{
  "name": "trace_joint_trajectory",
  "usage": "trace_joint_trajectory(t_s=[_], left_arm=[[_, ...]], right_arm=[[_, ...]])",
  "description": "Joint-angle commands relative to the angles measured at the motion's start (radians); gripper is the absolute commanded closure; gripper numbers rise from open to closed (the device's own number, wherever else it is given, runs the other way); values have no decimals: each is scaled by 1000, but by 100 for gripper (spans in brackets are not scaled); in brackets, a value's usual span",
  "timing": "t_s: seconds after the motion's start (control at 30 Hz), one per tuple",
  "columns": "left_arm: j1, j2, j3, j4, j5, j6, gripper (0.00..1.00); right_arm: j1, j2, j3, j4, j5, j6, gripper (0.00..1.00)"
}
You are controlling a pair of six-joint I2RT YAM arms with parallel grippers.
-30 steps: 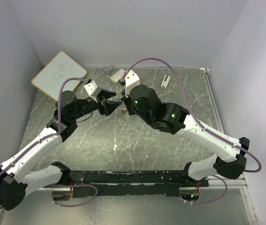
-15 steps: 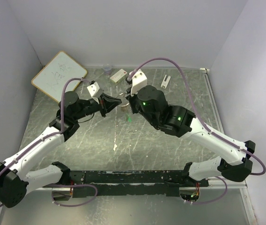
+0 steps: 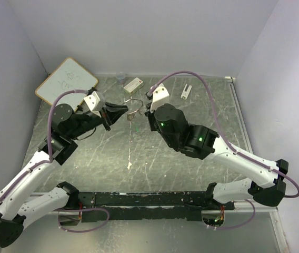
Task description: Remove the keys from the keyring
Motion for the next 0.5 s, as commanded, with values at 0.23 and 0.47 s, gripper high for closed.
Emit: trace_joint_trajectory(t_s=[0.23,0.47], left_arm=[[3,-106,114,-88,-193,90,93],[3,-154,117,-32,-153,54,93]], right_arm=[[-12,11,-41,-159,194,111,100],[-11,63,-46,-246,238,189,62]])
